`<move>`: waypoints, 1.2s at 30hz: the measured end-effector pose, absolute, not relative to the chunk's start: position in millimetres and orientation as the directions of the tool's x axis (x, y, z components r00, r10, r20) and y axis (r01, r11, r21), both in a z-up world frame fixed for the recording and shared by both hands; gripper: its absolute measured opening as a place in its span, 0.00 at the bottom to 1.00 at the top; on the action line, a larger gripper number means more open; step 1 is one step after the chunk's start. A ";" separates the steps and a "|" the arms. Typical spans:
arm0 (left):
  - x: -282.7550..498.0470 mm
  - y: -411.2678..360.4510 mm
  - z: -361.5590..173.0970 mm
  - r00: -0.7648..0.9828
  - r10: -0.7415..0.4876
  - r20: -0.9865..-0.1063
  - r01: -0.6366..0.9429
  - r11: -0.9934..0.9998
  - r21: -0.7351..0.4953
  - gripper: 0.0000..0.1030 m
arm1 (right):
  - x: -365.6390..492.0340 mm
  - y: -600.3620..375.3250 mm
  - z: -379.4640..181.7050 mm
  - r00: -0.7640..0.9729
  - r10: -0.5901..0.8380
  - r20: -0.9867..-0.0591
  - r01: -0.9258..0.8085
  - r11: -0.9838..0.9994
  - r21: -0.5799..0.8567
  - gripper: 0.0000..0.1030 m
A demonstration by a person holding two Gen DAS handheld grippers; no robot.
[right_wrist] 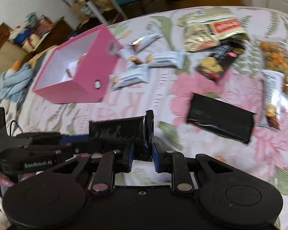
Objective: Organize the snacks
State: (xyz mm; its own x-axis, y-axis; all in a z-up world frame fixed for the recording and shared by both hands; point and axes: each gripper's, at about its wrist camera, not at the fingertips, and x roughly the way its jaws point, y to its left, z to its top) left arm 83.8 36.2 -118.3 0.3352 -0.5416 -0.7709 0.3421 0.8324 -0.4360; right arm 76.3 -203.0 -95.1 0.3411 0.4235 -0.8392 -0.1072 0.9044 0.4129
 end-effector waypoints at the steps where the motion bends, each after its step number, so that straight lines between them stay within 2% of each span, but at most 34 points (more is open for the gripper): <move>1: 82.6 41.9 -114.1 0.347 -0.541 -0.766 0.348 0.833 -0.430 0.23 | 77.8 -199.5 -93.0 0.341 0.434 -0.834 -0.110 0.900 0.423 0.24; 8: 85.4 74.5 -91.3 0.411 -0.491 -0.768 0.334 0.865 -0.374 0.26 | 103.1 -159.3 -73.5 0.339 0.469 -0.816 -0.194 0.883 0.427 0.24; 20: 161.3 151.0 -49.1 0.499 -0.365 -0.786 0.253 0.929 -0.271 0.29 | 185.3 -75.6 -57.7 0.342 0.542 -0.768 -0.284 0.839 0.465 0.24; 25: 187.0 169.4 -65.0 0.523 -0.266 -0.810 0.200 0.962 -0.187 0.30 | 208.4 -40.7 -78.2 0.363 0.532 -0.765 -0.256 0.846 0.467 0.24; 29: 203.4 185.6 -69.5 0.562 -0.230 -0.794 0.174 0.972 -0.158 0.31 | 222.4 -24.3 -90.4 0.351 0.539 -0.766 -0.248 0.842 0.479 0.24; 36: 236.9 199.8 -98.2 0.531 -0.256 -0.808 0.132 0.967 -0.220 0.32 | 243.0 -3.2 -102.5 0.367 0.467 -0.804 -0.240 0.883 0.404 0.27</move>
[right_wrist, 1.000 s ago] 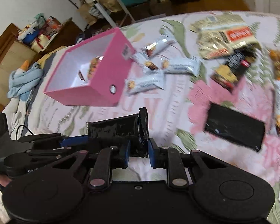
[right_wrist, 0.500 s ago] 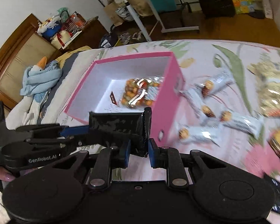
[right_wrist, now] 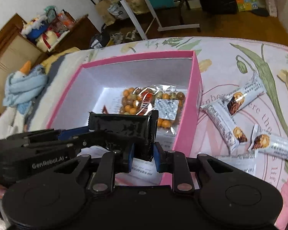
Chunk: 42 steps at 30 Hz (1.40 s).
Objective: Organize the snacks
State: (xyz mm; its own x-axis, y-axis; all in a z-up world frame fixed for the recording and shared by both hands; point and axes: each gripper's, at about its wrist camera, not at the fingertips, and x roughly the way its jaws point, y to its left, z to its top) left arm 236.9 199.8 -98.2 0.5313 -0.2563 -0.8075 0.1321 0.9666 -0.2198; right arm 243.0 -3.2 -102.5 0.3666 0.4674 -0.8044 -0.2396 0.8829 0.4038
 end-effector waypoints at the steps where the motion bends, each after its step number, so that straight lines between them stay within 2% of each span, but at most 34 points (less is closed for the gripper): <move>1: 240.5 200.4 -101.5 0.536 -0.247 -0.807 0.121 0.969 -0.216 0.32 | 242.3 0.3 -102.0 0.375 0.455 -0.807 -0.249 0.889 0.385 0.27; 3: 243.2 199.7 -106.7 0.543 -0.238 -0.805 0.116 0.971 -0.209 0.33 | 235.3 8.1 -99.5 0.403 0.418 -0.814 -0.289 0.902 0.320 0.27; 6: 245.3 194.6 -112.1 0.531 -0.241 -0.813 0.096 0.970 -0.224 0.48 | 222.0 16.7 -94.4 0.477 0.343 -0.809 -0.347 0.920 0.185 0.27; 7: 243.7 191.4 -112.7 0.536 -0.229 -0.812 0.092 0.973 -0.214 0.48 | 218.7 15.6 -91.5 0.499 0.326 -0.803 -0.352 0.923 0.156 0.26; 10: 232.3 180.6 -107.4 0.571 -0.173 -0.803 0.106 0.985 -0.137 0.48 | 208.2 -6.4 -78.6 0.513 0.384 -0.768 -0.342 0.912 0.227 0.27; 13: 217.1 174.2 -96.9 0.583 -0.181 -0.792 0.139 0.983 -0.122 0.49 | 190.5 -34.9 -63.3 0.544 0.388 -0.744 -0.318 0.916 0.246 0.33; 17: 195.6 159.4 -76.2 0.588 -0.221 -0.778 0.196 0.972 -0.128 0.49 | 162.3 -77.2 -49.1 0.557 0.388 -0.734 -0.297 0.919 0.260 0.42; 22: 167.4 121.5 -49.5 0.573 -0.333 -0.749 0.313 0.933 -0.175 0.49 | 125.0 -134.1 -41.6 0.550 0.343 -0.762 -0.259 0.937 0.235 0.52; 26: 153.6 83.8 -41.7 0.528 -0.425 -0.735 0.400 0.888 -0.227 0.49 | 108.1 -177.8 -48.7 0.528 0.302 -0.794 -0.187 0.953 0.238 0.56; 31: 147.0 28.1 -58.2 0.442 -0.501 -0.744 0.474 0.835 -0.281 0.49 | 96.1 -234.7 -73.9 0.534 0.197 -0.822 -0.021 0.975 0.221 0.68; 32: 147.2 15.1 -65.1 0.426 -0.513 -0.745 0.489 0.824 -0.288 0.49 | 93.5 -244.0 -80.6 0.543 0.156 -0.825 0.026 0.979 0.202 0.72; 35: 151.0 -32.1 -90.7 0.366 -0.509 -0.779 0.535 0.800 -0.271 0.49 | 90.4 -278.2 -102.3 0.554 0.106 -0.826 0.153 0.962 0.226 0.73; 42: 161.6 -103.1 -144.1 0.303 -0.534 -0.789 0.530 0.783 -0.326 0.49 | 83.2 -327.4 -146.7 0.548 0.169 -0.819 0.292 0.879 0.377 0.73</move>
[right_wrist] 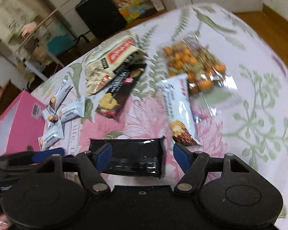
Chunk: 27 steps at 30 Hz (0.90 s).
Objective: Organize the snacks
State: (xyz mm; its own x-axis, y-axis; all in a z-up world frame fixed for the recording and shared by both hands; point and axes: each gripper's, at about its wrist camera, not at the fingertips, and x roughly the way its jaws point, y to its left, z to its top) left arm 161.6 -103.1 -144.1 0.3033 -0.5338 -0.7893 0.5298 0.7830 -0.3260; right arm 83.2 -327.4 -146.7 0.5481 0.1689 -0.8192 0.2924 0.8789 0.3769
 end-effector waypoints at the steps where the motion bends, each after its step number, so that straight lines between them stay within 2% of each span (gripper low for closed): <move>1: 163.4 -106.5 -151.0 0.300 -0.538 -0.788 0.514 0.787 -0.341 0.48 | 82.7 -330.2 -150.9 0.550 0.182 -0.815 0.304 0.866 0.398 0.73; 5: 169.6 -109.3 -171.5 0.249 -0.585 -0.772 0.410 0.786 -0.463 0.47 | 78.2 -332.0 -163.9 0.561 0.230 -0.795 0.305 0.836 0.456 0.73; 7: 170.1 -111.4 -178.0 0.243 -0.580 -0.778 0.386 0.793 -0.471 0.46 | 76.7 -329.4 -169.2 0.565 0.243 -0.788 0.300 0.830 0.470 0.73; 8: 169.1 -114.0 -181.0 0.246 -0.569 -0.785 0.387 0.800 -0.459 0.46 | 77.1 -329.0 -172.4 0.566 0.249 -0.786 0.303 0.824 0.479 0.70; 9: 167.5 -117.6 -183.4 0.249 -0.557 -0.792 0.398 0.805 -0.441 0.46 | 78.6 -329.3 -176.0 0.560 0.256 -0.788 0.312 0.816 0.487 0.61; 10: 166.9 -122.0 -184.9 0.253 -0.546 -0.798 0.416 0.807 -0.420 0.46 | 79.4 -329.7 -178.2 0.548 0.267 -0.793 0.317 0.811 0.492 0.56; 12: 160.9 -127.1 -182.8 0.275 -0.534 -0.800 0.454 0.805 -0.381 0.45 | 80.9 -326.7 -179.0 0.538 0.271 -0.798 0.314 0.814 0.489 0.49; 16: 152.1 -128.1 -177.2 0.268 -0.525 -0.807 0.473 0.802 -0.365 0.44 | 82.1 -313.9 -170.6 0.507 0.236 -0.829 0.288 0.861 0.420 0.49; 22: 138.2 -95.6 -153.1 0.247 -0.524 -0.816 0.462 0.803 -0.376 0.44 | 77.5 -294.9 -148.3 0.470 0.314 -0.825 0.197 0.874 0.445 0.50; 27: 116.3 -56.6 -124.3 0.279 -0.515 -0.810 0.458 0.813 -0.359 0.44 | 74.6 -261.3 -122.0 0.439 0.374 -0.817 0.088 0.887 0.454 0.56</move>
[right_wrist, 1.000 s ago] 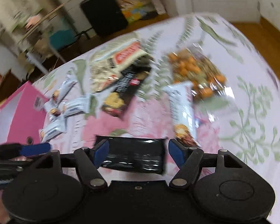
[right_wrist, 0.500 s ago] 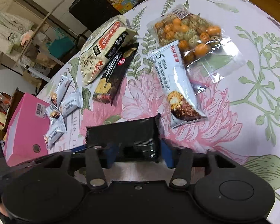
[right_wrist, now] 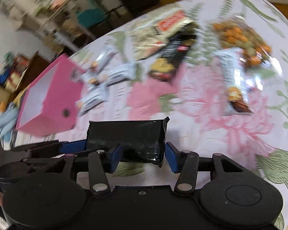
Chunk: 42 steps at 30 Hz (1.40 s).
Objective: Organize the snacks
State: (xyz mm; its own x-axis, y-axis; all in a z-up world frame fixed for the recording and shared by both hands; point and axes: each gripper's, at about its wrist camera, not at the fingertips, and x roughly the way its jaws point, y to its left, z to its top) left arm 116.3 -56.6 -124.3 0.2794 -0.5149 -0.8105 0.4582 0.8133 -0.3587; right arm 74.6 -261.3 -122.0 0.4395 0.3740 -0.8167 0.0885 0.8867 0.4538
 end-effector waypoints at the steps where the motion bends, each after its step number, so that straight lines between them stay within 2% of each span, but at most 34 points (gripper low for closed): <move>1: 111.7 -49.8 -118.0 0.295 -0.513 -0.806 0.462 0.815 -0.350 0.44 | 74.6 -254.7 -116.6 0.441 0.379 -0.814 0.065 0.890 0.450 0.56; 8: 95.6 -4.2 -77.4 0.344 -0.459 -0.819 0.495 0.830 -0.257 0.44 | 81.8 -200.3 -78.3 0.403 0.407 -0.820 -0.102 0.910 0.402 0.56; 15: 98.0 40.0 -48.2 0.409 -0.416 -0.812 0.501 0.846 -0.181 0.44 | 97.1 -152.5 -54.7 0.394 0.436 -0.809 -0.215 0.900 0.380 0.42; 22: 124.6 115.2 -30.9 0.426 -0.448 -0.786 0.363 0.880 -0.305 0.44 | 126.4 -104.9 -38.2 0.402 0.509 -0.761 -0.327 0.856 0.400 0.39; 26: 138.5 151.7 -22.0 0.475 -0.425 -0.770 0.312 0.900 -0.304 0.44 | 144.9 -77.0 -35.7 0.398 0.545 -0.738 -0.408 0.826 0.390 0.39; 28: 147.0 166.3 -22.7 0.471 -0.428 -0.771 0.283 0.902 -0.327 0.44 | 155.7 -63.0 -38.0 0.386 0.550 -0.741 -0.431 0.818 0.382 0.39; 34: 177.1 192.3 -38.3 0.518 -0.359 -0.776 0.231 0.933 -0.277 0.44 | 188.7 -24.8 -50.5 0.381 0.533 -0.756 -0.459 0.819 0.345 0.40; 39: 204.4 201.1 -63.5 0.565 -0.303 -0.767 0.202 0.953 -0.227 0.47 | 220.4 -0.8 -71.5 0.345 0.496 -0.797 -0.380 0.850 0.365 0.40; 42: 218.0 203.9 -79.5 0.559 -0.302 -0.772 0.188 0.953 -0.237 0.48 | 227.4 10.2 -80.0 0.368 0.441 -0.819 -0.398 0.870 0.290 0.40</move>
State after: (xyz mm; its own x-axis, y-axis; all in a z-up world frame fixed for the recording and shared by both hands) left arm 218.0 203.9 -79.5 0.5589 -0.3022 -0.7722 0.1878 0.9532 -0.2371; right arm 227.3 10.2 -80.0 0.3676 0.4408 -0.8189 -0.3979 0.8704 0.2899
